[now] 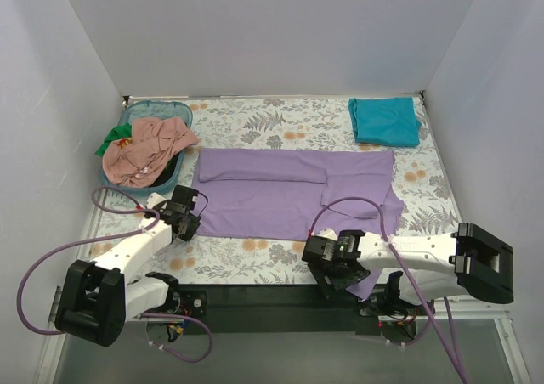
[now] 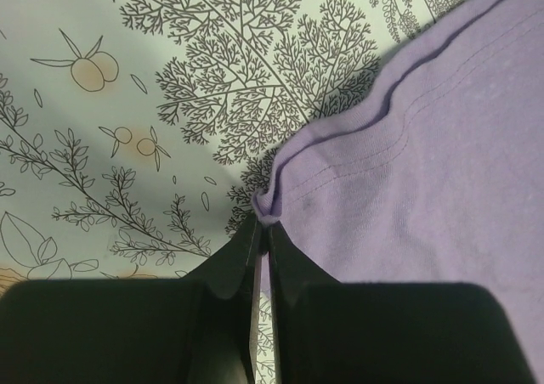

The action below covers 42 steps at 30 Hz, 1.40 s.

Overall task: Fold and stack the t-shirts
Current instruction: Fold the tshirt

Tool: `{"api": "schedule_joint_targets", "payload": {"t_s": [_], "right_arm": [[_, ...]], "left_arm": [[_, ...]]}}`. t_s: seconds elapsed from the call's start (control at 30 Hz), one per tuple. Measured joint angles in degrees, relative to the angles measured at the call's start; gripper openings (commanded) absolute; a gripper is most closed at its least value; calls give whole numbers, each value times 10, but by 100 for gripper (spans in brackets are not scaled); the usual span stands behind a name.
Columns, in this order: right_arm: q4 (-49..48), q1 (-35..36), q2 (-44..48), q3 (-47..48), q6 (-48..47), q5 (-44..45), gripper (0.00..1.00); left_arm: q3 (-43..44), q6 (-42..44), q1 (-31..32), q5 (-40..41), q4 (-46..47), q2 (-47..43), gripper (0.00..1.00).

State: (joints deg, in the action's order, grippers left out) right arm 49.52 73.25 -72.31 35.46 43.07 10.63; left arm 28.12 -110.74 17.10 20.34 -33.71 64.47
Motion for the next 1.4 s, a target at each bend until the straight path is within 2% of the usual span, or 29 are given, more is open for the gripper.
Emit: {"api": "schedule_joint_targets", "payload": {"t_s": [0.07, 0.1, 0.2, 0.27, 0.67, 0.77, 0.9, 1.0, 1.2, 1.4], "right_arm": [[-1, 0, -5, 1, 9, 0, 80], [-2, 0, -7, 2, 12, 0, 74], [-2, 1, -15, 6, 20, 0, 65], [-2, -1, -18, 8, 21, 3, 63], [-6, -59, -13, 3, -9, 11, 63], [-11, -73, -20, 4, -20, -4, 54], [-6, -78, -21, 3, -32, -7, 36], [3, -83, -17, 0, -37, -9, 26], [5, -100, 5, -8, -37, -2, 11], [-17, -108, 24, -5, -45, 71, 7]], "left_arm": [[-4, 3, 0, 0, 2, -7, 0], [-6, 4, 0, 0, 2, -10, 0], [-9, 6, 0, -2, 1, -14, 0], [-10, 8, 0, -2, 0, -17, 0], [-10, 11, 0, -2, -8, -21, 0], [-10, 13, 0, -2, -8, -21, 0], [-10, 14, 0, -2, -9, -21, 0], [-9, 15, 0, -4, -11, -21, 0], [-8, 30, 0, -16, -10, -32, 0], [7, 40, 0, -26, -9, -60, 0]]}}
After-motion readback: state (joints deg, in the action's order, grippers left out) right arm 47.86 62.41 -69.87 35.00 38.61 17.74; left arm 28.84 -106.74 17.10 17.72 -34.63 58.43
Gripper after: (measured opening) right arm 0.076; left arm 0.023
